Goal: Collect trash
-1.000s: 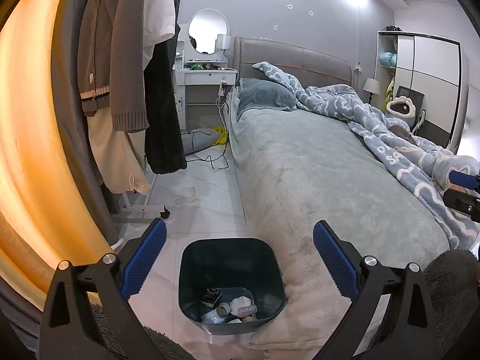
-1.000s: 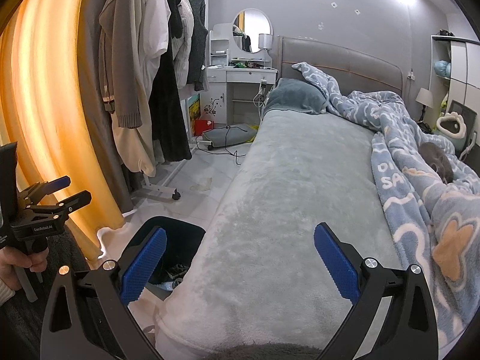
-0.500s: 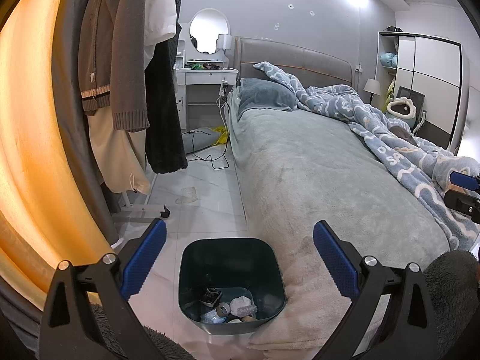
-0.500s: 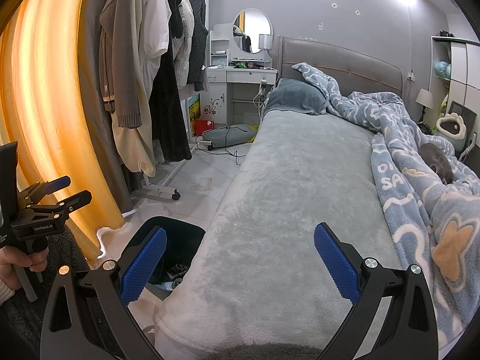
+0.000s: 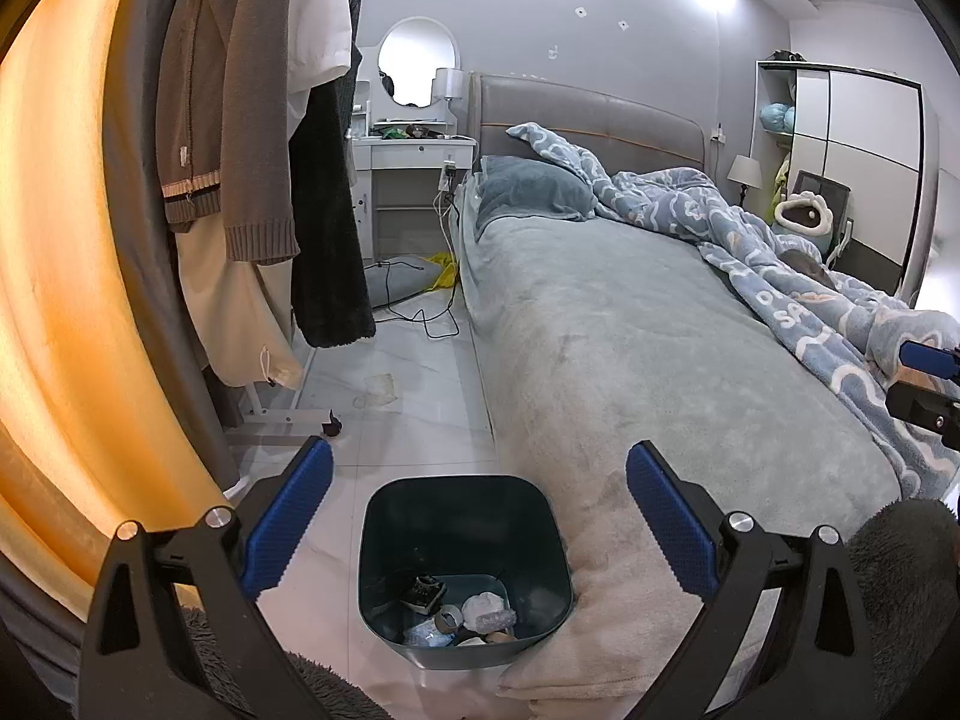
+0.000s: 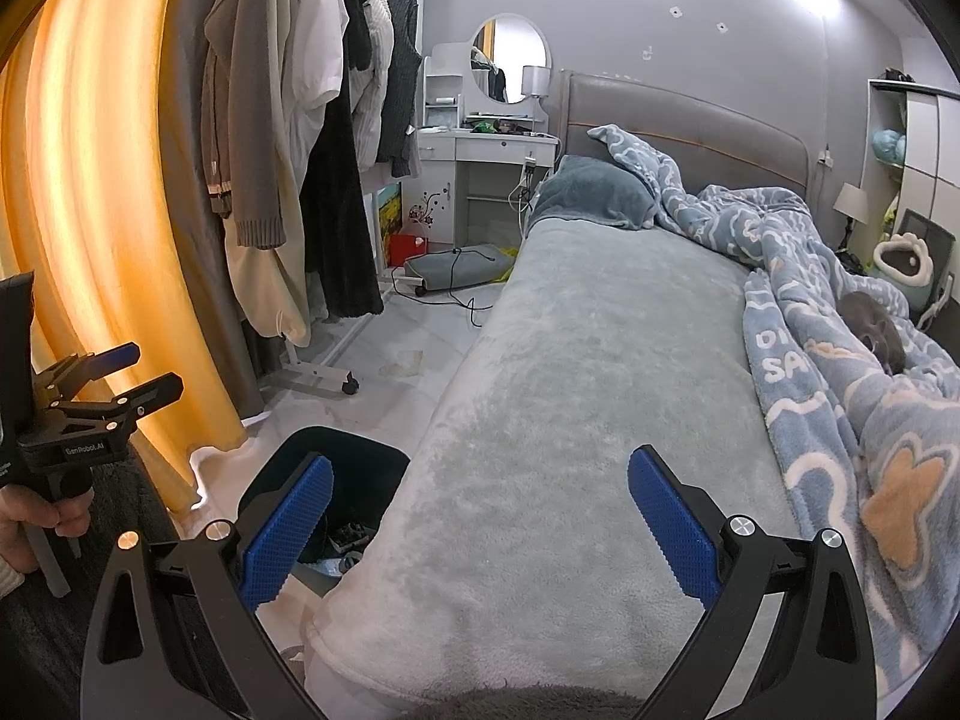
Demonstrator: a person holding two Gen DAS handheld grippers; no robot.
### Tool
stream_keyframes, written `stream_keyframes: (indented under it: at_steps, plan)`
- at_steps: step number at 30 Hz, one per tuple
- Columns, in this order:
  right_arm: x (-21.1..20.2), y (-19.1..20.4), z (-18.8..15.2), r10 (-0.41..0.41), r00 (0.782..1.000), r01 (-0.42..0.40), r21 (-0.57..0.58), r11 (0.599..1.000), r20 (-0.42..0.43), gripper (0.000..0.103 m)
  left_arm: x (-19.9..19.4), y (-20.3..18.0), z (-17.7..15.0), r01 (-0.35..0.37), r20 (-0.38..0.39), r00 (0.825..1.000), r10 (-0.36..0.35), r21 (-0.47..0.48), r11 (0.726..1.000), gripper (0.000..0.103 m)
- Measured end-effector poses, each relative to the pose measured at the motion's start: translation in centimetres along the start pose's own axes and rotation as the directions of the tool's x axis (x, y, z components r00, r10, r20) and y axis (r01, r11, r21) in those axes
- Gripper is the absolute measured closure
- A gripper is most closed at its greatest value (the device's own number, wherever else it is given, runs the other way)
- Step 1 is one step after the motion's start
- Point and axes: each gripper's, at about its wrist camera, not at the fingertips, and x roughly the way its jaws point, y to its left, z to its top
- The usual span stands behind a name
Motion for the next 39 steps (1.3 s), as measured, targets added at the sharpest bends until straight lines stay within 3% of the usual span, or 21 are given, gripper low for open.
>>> stream_keyframes:
  at_steps: [39]
  plan:
    - [-0.03,0.11,0.03,-0.001,1.000,0.001,-0.004,1.000,-0.001,0.003,0.13,0.33,-0.12,-0.005,-0.005,1.000,0.005,0.002,1.000,0.003]
